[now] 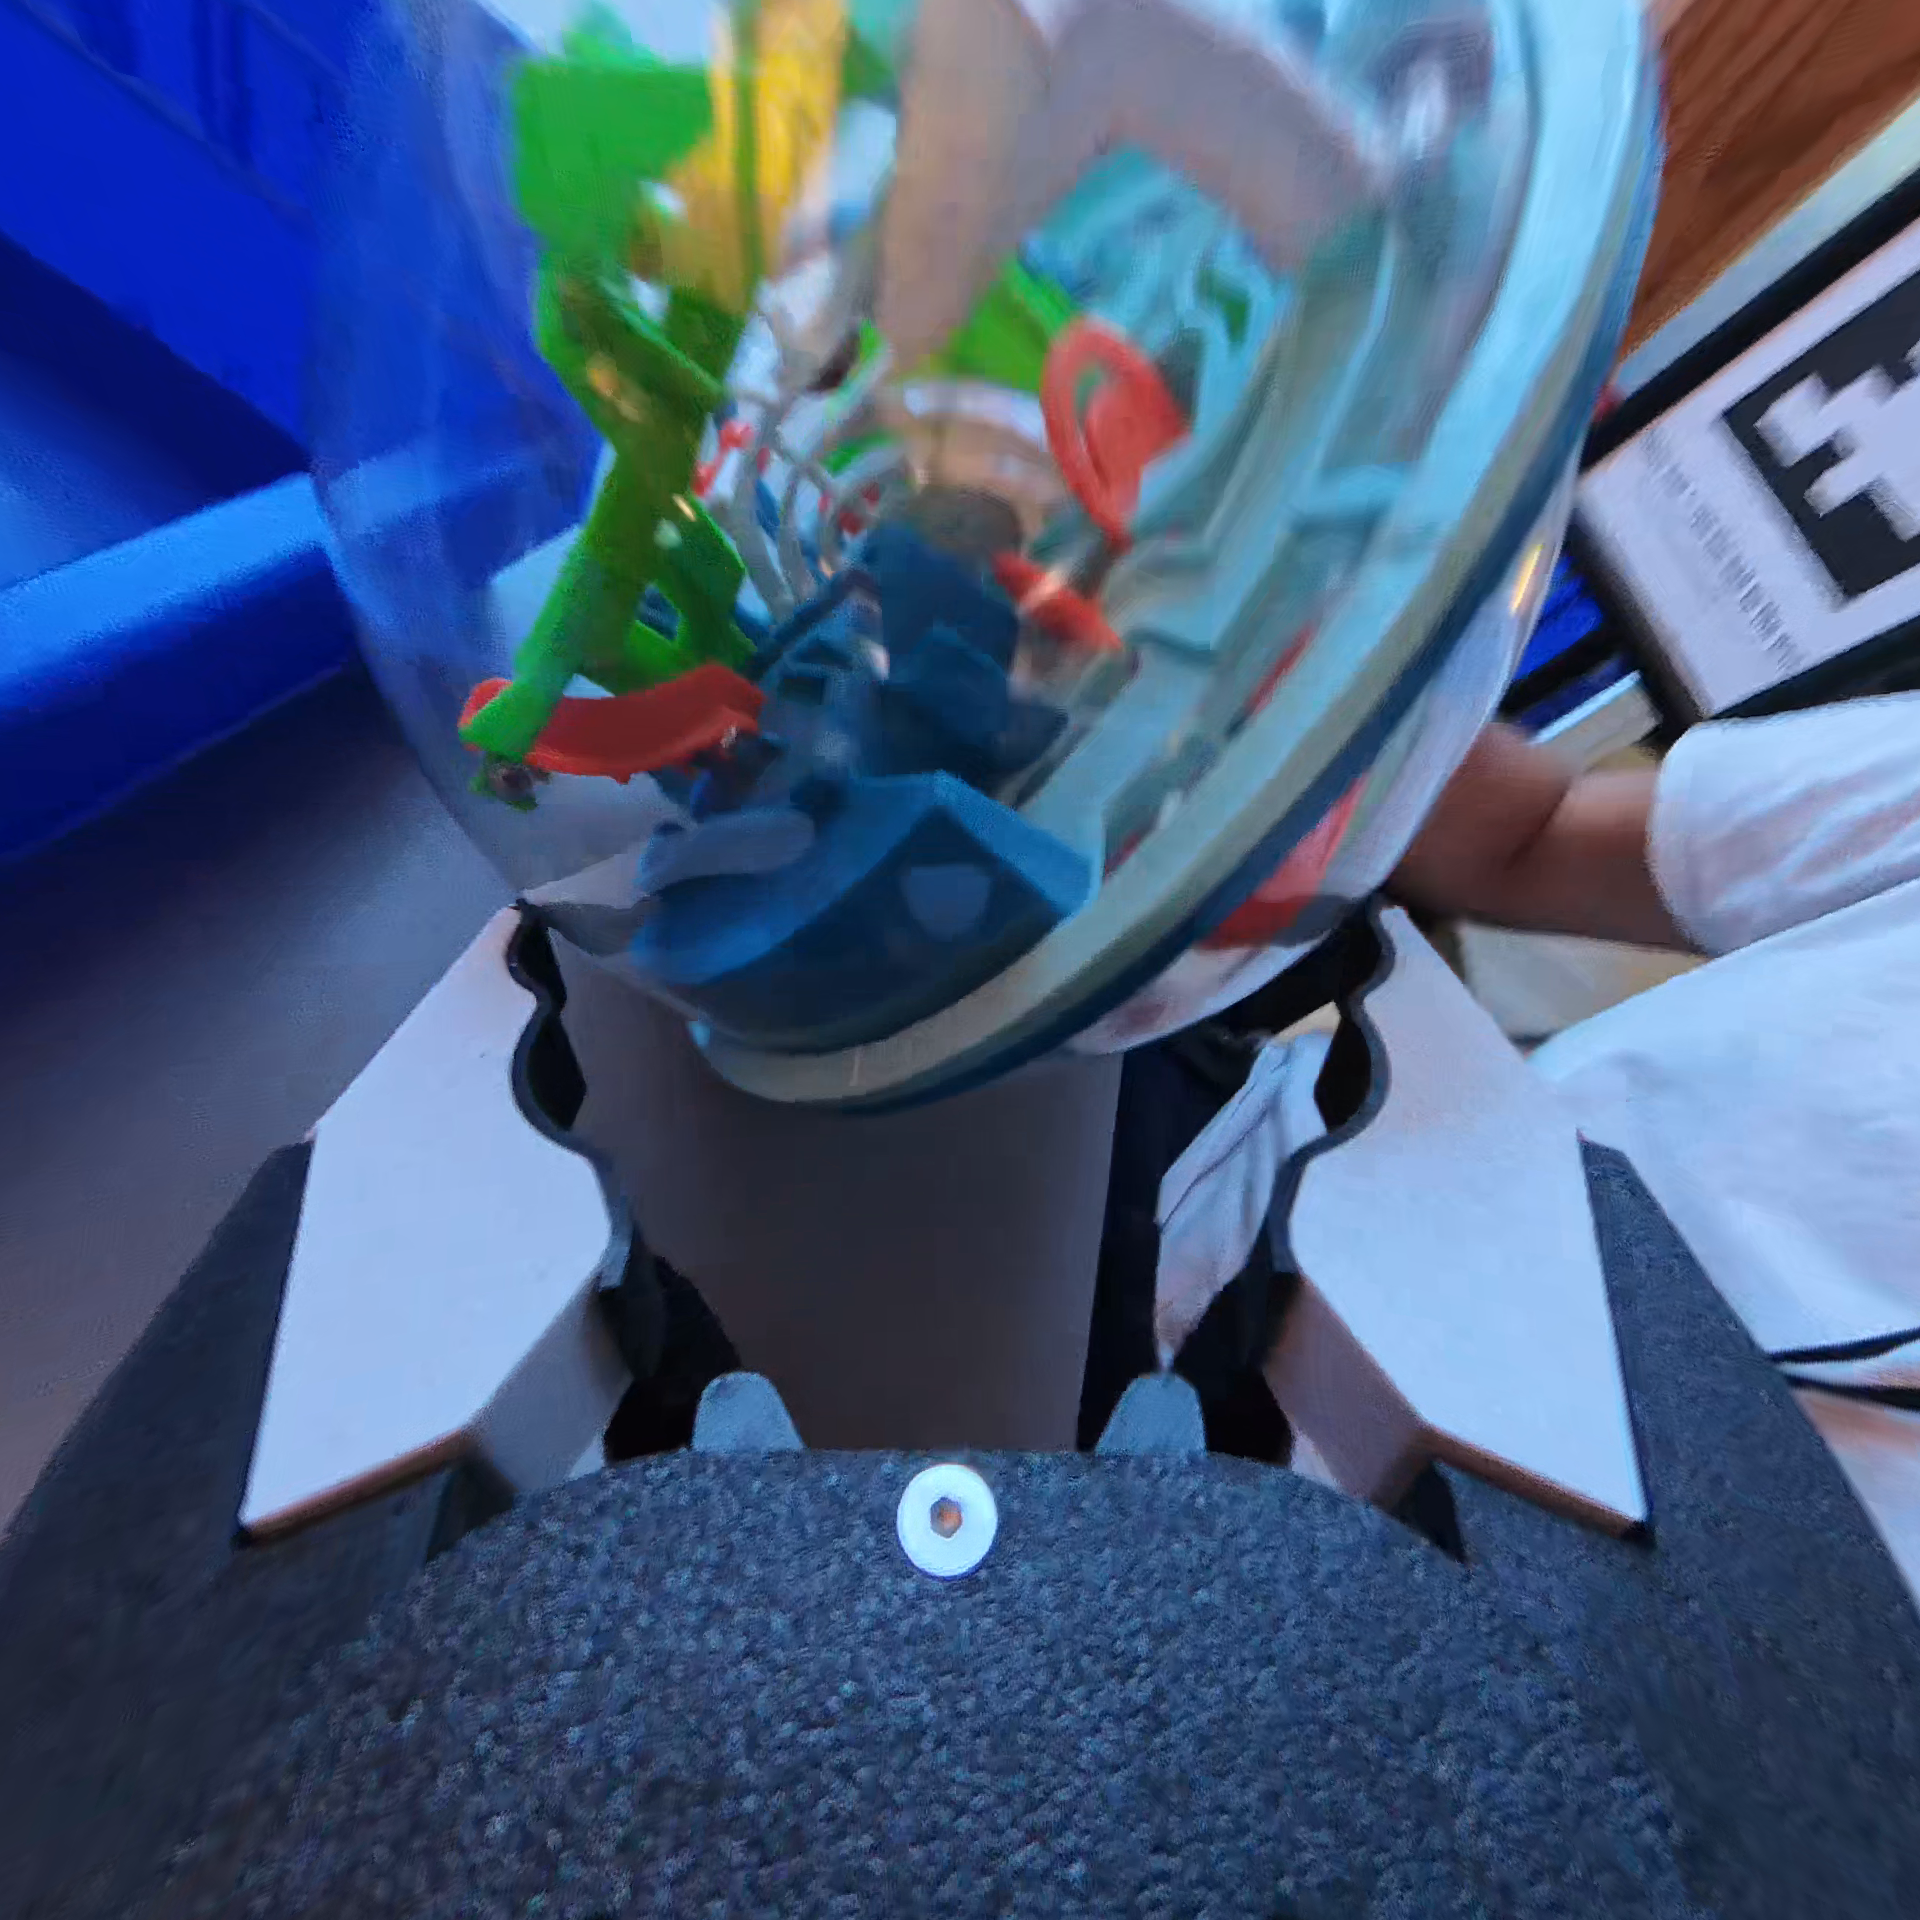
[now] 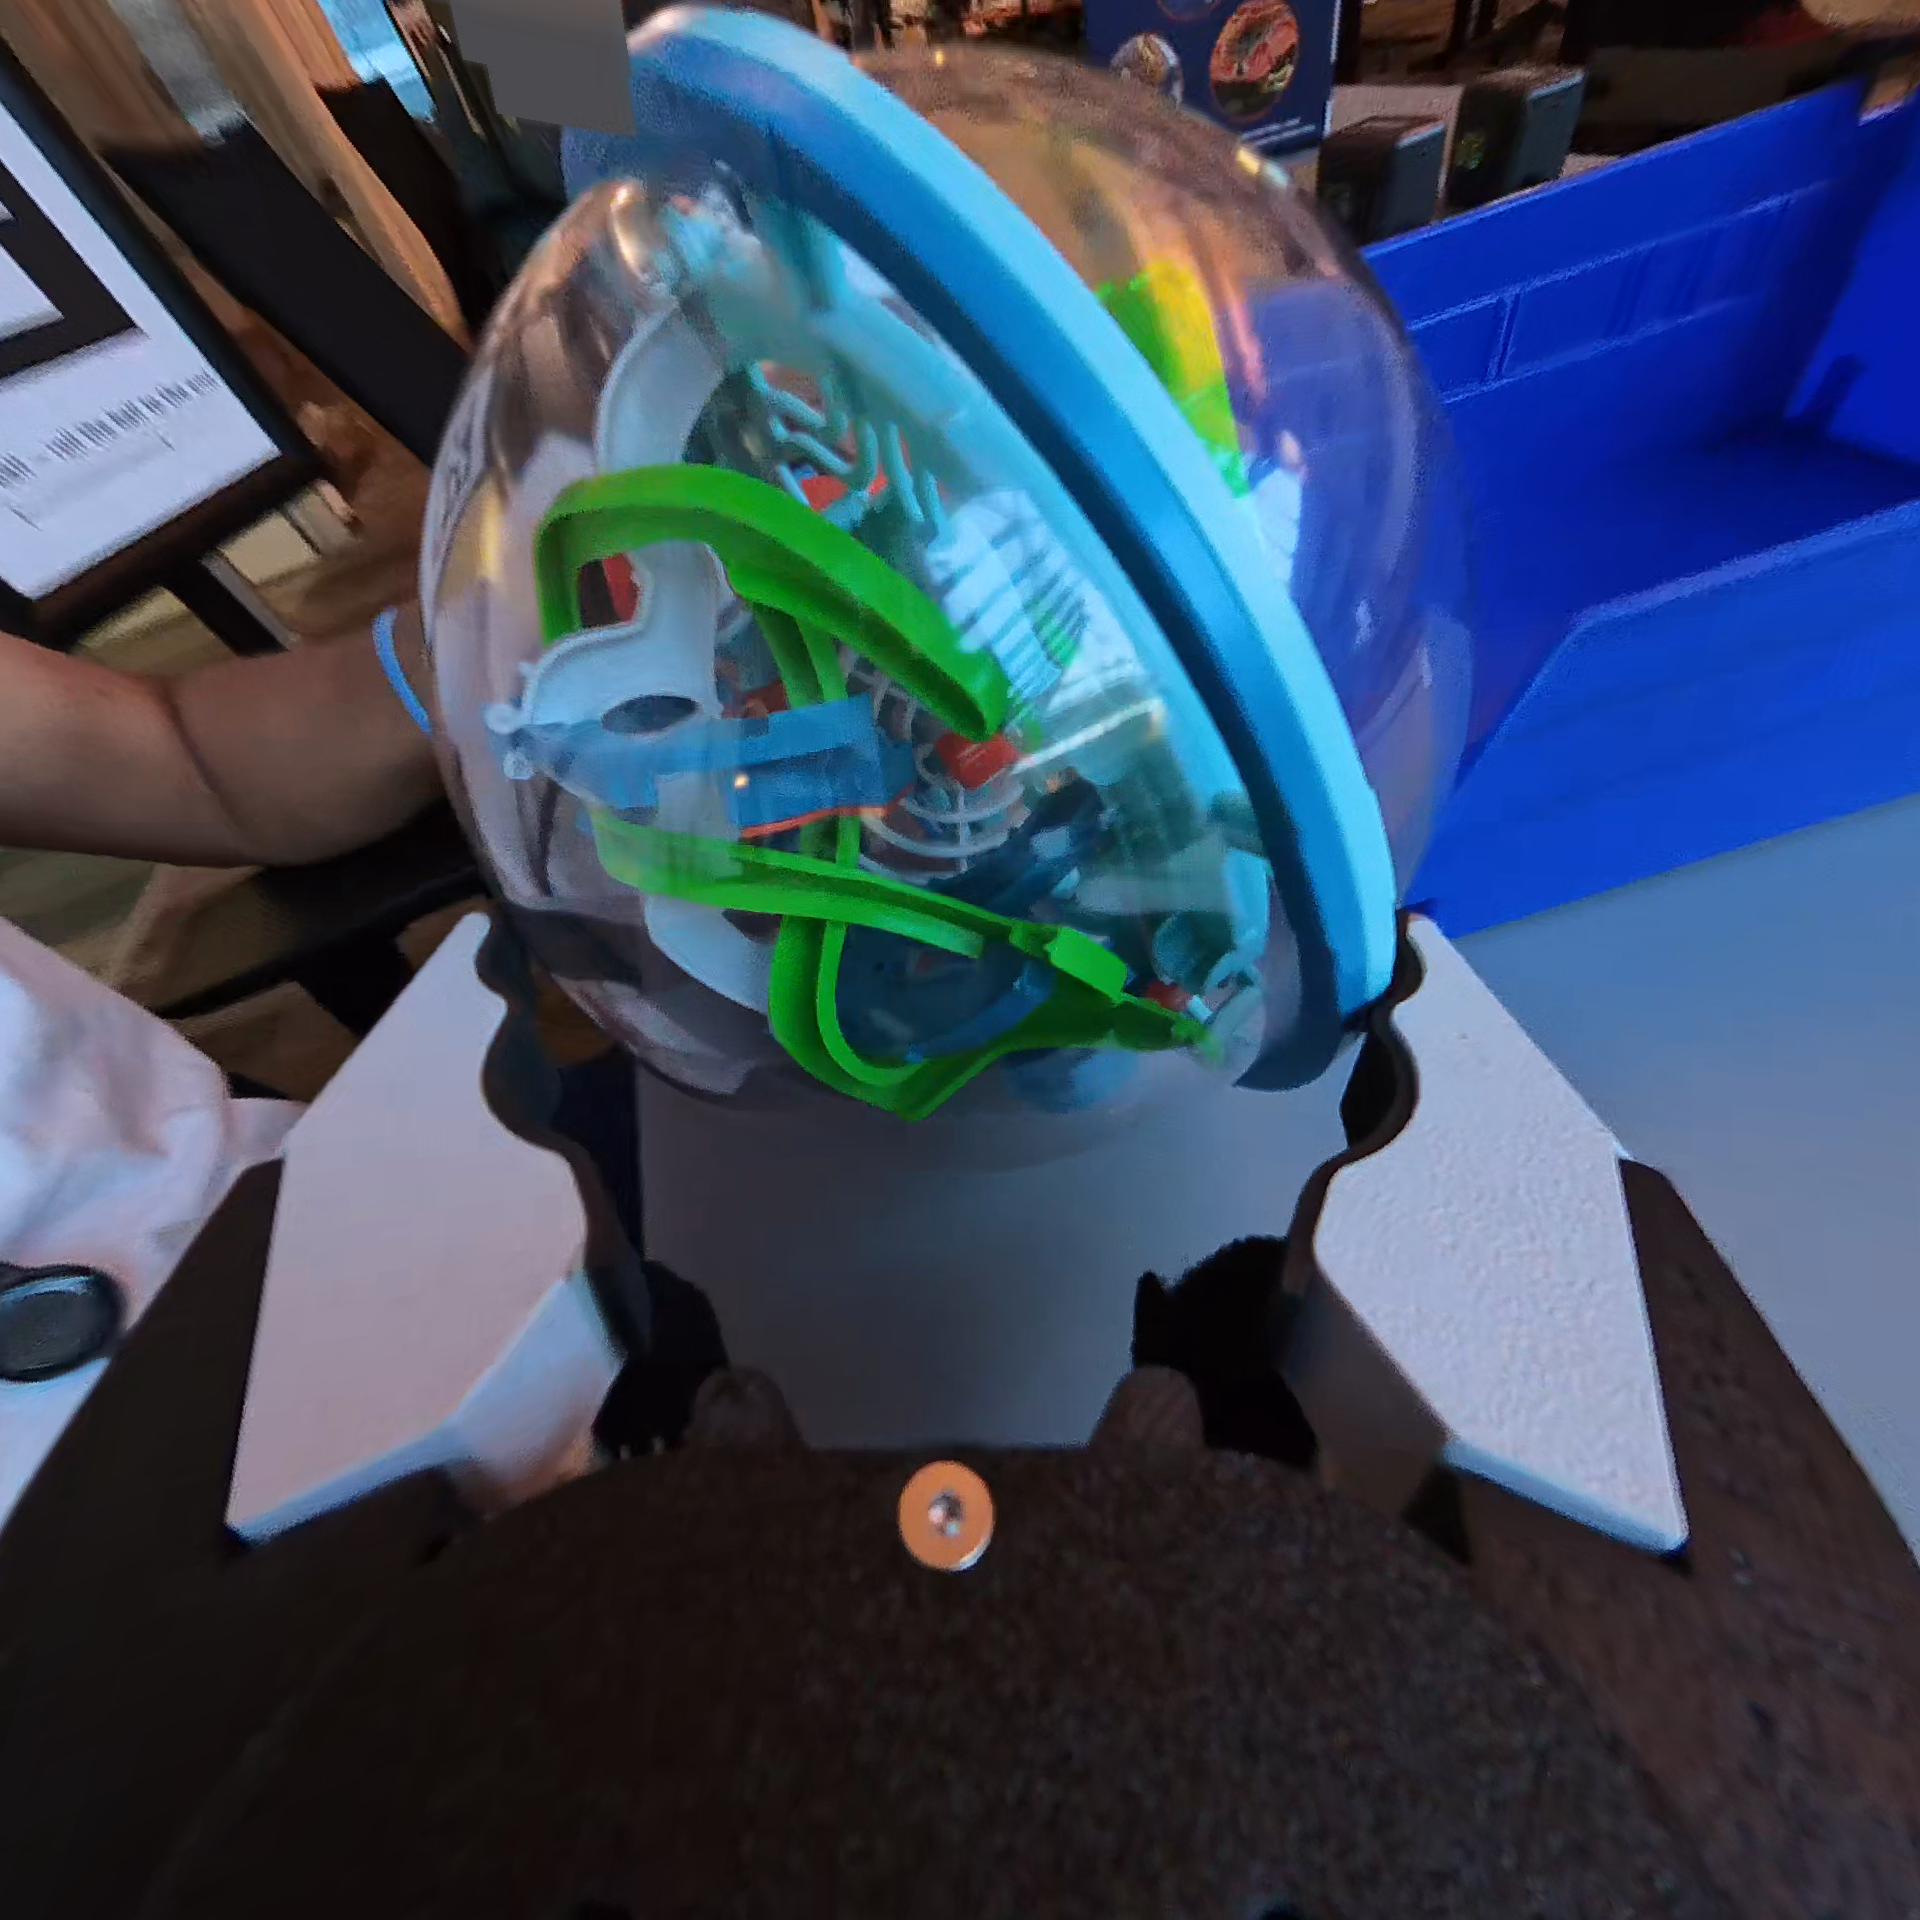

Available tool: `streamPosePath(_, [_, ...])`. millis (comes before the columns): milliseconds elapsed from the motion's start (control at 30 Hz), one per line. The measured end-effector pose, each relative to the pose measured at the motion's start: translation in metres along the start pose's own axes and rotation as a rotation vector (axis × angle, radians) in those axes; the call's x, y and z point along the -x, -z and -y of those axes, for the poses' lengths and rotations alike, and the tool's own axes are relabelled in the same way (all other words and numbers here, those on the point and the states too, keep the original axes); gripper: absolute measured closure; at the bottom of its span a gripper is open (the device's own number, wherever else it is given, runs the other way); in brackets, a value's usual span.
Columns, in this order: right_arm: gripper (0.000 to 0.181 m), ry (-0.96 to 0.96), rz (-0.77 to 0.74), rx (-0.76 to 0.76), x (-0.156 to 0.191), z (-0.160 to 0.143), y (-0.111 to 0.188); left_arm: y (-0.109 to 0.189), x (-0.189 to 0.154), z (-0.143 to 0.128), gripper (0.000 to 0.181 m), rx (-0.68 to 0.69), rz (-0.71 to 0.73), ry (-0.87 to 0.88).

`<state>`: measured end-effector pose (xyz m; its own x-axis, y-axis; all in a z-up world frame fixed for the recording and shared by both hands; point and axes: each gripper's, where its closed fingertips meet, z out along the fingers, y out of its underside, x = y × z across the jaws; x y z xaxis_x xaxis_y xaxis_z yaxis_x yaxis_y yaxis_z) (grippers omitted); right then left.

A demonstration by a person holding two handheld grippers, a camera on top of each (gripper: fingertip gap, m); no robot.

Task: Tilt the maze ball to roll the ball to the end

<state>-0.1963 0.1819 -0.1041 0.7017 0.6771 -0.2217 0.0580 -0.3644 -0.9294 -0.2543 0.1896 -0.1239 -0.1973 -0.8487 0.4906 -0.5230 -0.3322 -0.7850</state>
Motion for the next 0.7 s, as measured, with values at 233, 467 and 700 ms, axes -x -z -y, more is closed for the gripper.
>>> streamPosePath(233, [0.029,-0.105,0.162,-0.007,0.004,-0.003,0.029,-0.02,-0.024,-0.03,0.044,0.166,0.041,-0.178])
streamPosePath(467, [0.03,-0.128,0.217,-0.037,0.0,0.0,0.031,-0.007,-0.013,-0.038,0.042,0.249,0.117,-0.303])
streamPosePath(700, [0.031,-0.146,0.289,-0.02,-0.005,0.007,0.025,0.022,-0.013,0.032,0.022,0.172,0.2,-0.612])
